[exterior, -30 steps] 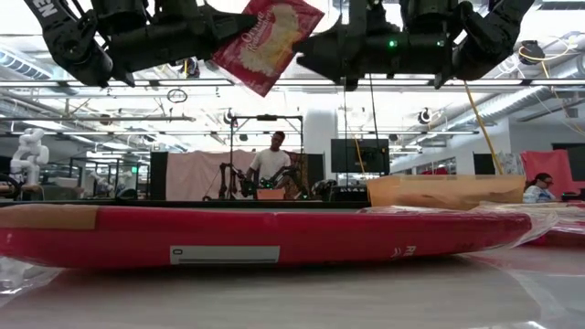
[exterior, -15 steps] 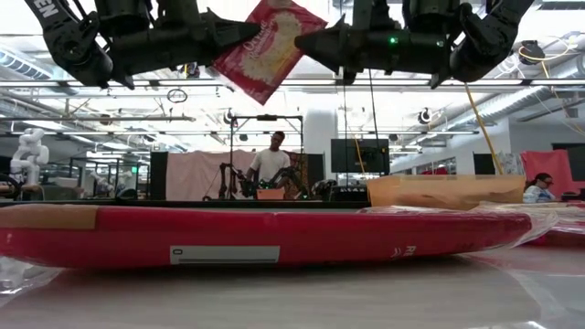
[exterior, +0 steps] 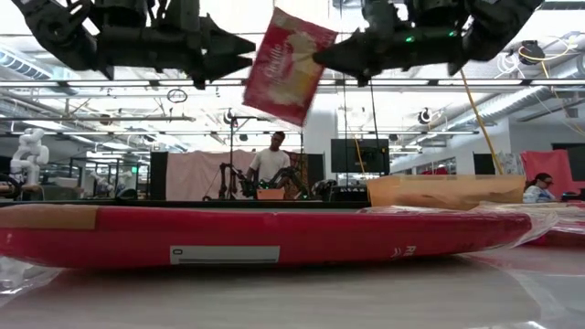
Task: Sort popcorn bags into baskets
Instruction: Put the red popcorn bag into the orange bin
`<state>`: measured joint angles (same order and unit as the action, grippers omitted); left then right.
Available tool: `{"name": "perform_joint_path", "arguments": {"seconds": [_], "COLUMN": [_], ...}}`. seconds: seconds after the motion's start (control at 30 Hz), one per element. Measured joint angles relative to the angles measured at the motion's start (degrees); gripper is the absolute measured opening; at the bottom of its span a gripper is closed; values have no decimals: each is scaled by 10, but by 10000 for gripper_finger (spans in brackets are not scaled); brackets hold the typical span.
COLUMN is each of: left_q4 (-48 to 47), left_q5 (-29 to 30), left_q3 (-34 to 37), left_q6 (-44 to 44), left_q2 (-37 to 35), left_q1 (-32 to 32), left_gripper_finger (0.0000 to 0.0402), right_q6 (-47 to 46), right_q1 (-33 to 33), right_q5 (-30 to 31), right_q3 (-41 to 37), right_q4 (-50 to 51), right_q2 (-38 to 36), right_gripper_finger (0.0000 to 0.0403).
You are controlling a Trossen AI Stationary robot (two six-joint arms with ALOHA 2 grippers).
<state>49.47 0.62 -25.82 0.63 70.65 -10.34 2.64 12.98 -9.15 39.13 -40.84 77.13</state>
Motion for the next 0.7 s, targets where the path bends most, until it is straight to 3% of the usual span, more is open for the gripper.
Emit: {"name": "perform_joint_path", "arguments": {"seconds": [0.1,0.23,0.37,0.47,0.7], "left_q4": [-58,-101,-102,-96,-89], "left_q5": [-2,-6,-6,-6,16], "left_q3": [0,0,0,0,0], "left_q6": [22,29,29,29,45], "left_q2": [-8,2,23,38,52], "left_q1": [8,27,50,65,86], "left_gripper_finger": [250,260,246,229,198], "right_q6": [0,33,99,150,207], "right_q1": [37,102,180,248,385], "right_q5": [-68,-80,-87,-132,-179], "right_q3": [8,42,103,146,196], "right_q4": [113,287,461,564,689], "right_q2": [-59,-119,-140,-138,-124], "right_gripper_finger": [6,10,10,10,10]}}
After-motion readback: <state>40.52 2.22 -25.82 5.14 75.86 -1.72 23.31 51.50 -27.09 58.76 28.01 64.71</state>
